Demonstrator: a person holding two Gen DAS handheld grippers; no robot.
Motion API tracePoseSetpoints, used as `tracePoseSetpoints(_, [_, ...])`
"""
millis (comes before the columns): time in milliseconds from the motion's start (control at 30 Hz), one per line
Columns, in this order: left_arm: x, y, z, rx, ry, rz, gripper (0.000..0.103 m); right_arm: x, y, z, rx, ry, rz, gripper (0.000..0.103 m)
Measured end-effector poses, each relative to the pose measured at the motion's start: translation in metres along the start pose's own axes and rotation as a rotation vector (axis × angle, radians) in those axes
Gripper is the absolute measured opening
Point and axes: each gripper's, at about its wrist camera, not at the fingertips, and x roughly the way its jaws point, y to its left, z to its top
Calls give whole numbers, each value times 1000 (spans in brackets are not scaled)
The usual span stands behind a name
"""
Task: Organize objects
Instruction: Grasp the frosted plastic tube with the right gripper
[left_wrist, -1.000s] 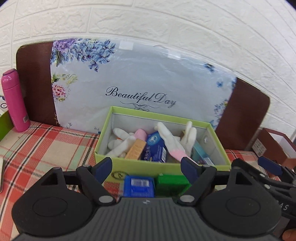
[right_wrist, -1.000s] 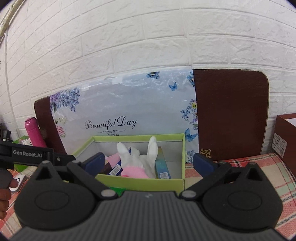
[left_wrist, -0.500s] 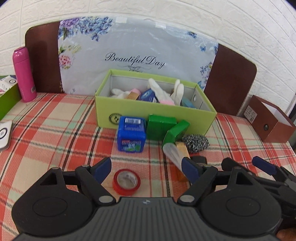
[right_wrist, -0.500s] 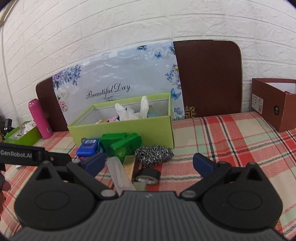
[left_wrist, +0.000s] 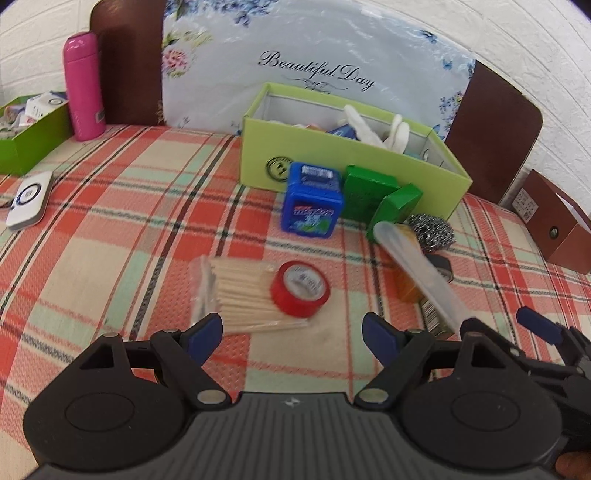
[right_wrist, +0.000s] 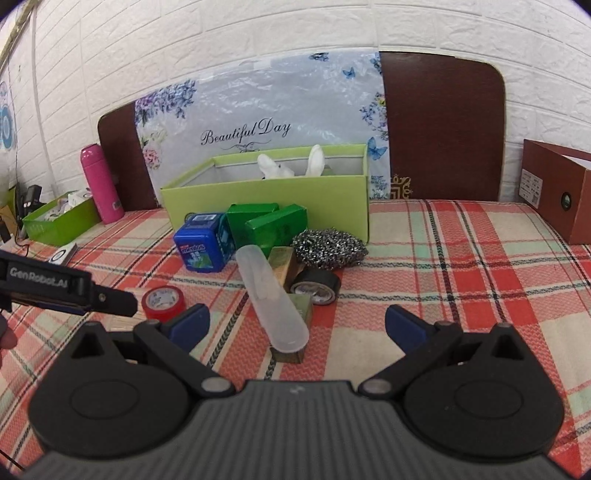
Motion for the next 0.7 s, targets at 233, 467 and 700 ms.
tracePoseSetpoints(233, [0, 10, -9, 11, -27, -28, 86, 34, 14, -1, -106, 5, -17, 75])
tracePoseSetpoints(467, [19, -2, 4, 68, -65, -15, 86, 18, 22, -15, -128, 56, 17, 27])
tracePoseSetpoints(700, [66, -27, 19, 181, -15, 28, 81, -20, 21, -37, -107, 130, 89, 27])
